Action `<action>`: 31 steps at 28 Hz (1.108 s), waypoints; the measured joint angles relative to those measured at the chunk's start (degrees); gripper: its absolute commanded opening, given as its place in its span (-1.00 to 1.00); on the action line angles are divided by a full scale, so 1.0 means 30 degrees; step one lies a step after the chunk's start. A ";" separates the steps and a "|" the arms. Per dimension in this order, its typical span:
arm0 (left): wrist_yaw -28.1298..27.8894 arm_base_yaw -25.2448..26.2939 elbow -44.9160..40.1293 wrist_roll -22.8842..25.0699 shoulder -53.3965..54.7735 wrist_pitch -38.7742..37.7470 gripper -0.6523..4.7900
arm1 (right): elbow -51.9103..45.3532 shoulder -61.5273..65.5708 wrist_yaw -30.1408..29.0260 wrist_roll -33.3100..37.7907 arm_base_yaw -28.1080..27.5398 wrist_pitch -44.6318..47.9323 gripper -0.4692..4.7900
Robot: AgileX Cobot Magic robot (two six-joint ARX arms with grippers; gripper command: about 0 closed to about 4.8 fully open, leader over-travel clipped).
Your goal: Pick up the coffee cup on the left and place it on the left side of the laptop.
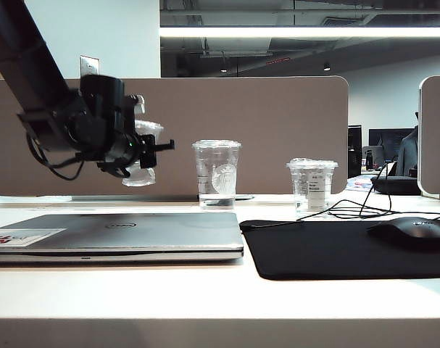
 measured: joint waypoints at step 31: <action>-0.2135 0.2856 -1.4324 -0.0007 -1.0309 0.3417 -0.23 | 0.0007 -0.0007 -0.1253 -0.0109 -0.0007 -0.0648 -0.83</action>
